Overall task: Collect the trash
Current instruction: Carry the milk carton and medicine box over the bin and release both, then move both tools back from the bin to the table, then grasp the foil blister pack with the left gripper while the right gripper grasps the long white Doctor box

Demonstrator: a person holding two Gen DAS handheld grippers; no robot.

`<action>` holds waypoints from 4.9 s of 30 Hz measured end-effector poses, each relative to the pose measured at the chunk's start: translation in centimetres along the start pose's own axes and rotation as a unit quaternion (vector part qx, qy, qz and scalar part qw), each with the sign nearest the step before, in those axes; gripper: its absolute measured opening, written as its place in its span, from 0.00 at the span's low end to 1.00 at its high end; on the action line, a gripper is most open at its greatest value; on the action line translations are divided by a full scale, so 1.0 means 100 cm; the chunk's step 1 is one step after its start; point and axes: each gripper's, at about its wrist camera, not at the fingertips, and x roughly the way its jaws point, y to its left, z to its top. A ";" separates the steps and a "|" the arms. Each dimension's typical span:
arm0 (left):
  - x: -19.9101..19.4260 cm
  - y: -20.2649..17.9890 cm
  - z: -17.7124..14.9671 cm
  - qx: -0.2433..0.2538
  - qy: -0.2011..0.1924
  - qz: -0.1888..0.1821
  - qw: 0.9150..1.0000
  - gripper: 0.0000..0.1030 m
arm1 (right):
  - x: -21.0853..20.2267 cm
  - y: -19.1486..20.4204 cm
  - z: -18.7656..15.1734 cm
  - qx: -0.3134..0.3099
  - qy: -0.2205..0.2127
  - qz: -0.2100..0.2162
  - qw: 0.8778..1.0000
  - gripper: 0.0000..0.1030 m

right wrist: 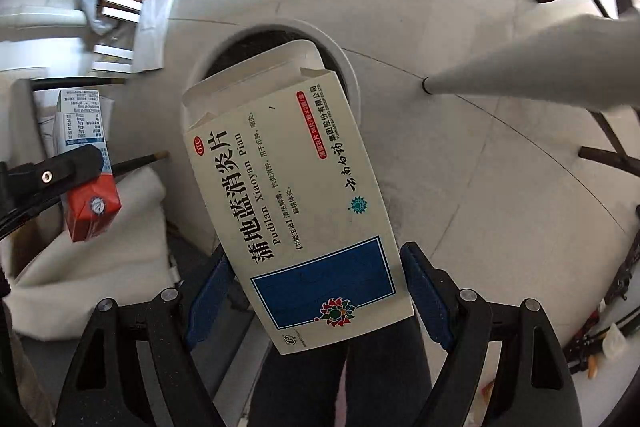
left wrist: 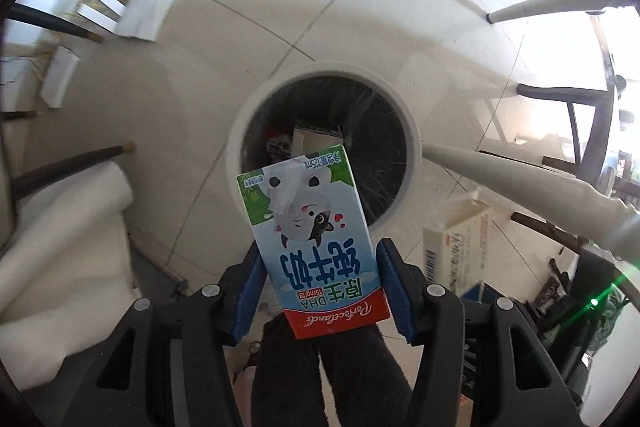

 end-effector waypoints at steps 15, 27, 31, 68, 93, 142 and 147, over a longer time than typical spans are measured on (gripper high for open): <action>0.048 -0.001 0.012 0.008 0.041 -0.012 0.999 0.65 | 0.079 -0.003 0.051 -0.007 0.041 0.009 0.999 0.83; 0.011 0.017 -0.007 0.006 -0.001 0.072 0.997 0.92 | 0.080 0.020 0.058 -0.023 0.038 0.007 0.999 1.00; -0.011 0.020 -0.022 0.006 -0.014 0.096 0.995 0.92 | 0.064 0.024 0.049 -0.026 0.030 -0.001 0.999 1.00; -0.310 -0.039 -0.204 0.064 -0.154 0.155 0.974 0.92 | -0.318 0.048 -0.124 -0.026 -0.101 0.026 0.994 1.00; -0.410 -0.259 0.099 0.070 -0.204 0.169 0.962 1.00 | -0.542 -0.126 0.251 0.034 -0.191 -0.003 0.981 0.89; -0.348 -0.320 0.130 0.120 -0.144 0.116 0.975 0.58 | -0.468 -0.179 0.379 0.068 -0.127 -0.019 0.989 0.40; -0.379 -0.317 0.102 0.126 -0.179 0.102 0.970 0.58 | -0.484 -0.173 0.325 0.092 -0.160 0.018 0.983 0.39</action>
